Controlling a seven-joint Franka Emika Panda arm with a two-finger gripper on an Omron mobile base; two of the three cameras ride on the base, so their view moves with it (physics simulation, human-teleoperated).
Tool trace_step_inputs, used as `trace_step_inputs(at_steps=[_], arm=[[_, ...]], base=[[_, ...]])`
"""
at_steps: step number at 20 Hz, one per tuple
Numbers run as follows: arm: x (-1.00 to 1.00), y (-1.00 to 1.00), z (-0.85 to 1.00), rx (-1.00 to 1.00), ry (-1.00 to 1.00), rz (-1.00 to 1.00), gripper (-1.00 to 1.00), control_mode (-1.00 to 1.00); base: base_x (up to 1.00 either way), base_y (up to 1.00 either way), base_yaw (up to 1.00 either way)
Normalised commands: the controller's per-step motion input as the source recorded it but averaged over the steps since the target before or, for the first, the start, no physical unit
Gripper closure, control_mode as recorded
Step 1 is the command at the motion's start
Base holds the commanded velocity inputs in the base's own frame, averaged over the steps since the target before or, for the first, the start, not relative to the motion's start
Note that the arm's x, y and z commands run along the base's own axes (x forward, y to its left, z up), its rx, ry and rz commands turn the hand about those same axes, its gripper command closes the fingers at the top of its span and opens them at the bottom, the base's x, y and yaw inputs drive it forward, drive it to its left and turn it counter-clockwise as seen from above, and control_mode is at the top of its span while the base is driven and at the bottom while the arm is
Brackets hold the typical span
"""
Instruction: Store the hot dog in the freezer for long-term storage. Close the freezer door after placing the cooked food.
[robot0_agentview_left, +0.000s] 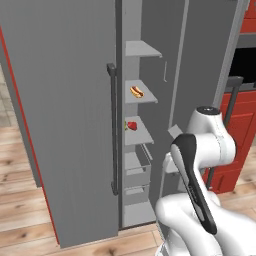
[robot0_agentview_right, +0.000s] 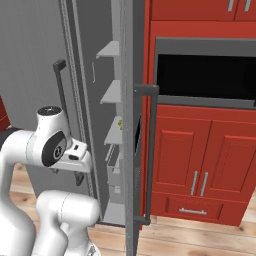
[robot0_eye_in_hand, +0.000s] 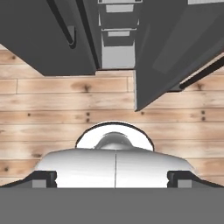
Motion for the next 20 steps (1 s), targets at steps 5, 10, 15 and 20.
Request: trace_step_inputs(at_steps=[5, 10, 15, 20], arm=[[-0.18, -0.49, 0.13, 0.06, -0.14, 0.05, -1.00, -1.00], [-0.07, -0.78, 0.03, 0.08, -0.10, 0.05, -1.00, -1.00], [0.08, -0.82, 0.00, 0.11, -0.02, 0.07, -1.00, -1.00], [0.25, -0.82, 0.00, 0.13, 0.00, 0.10, -1.00, -1.00]], base=[[0.00, 0.00, 0.00], [0.00, 0.00, 0.00], [0.00, 0.00, 0.00], [0.00, 0.00, 0.00]])
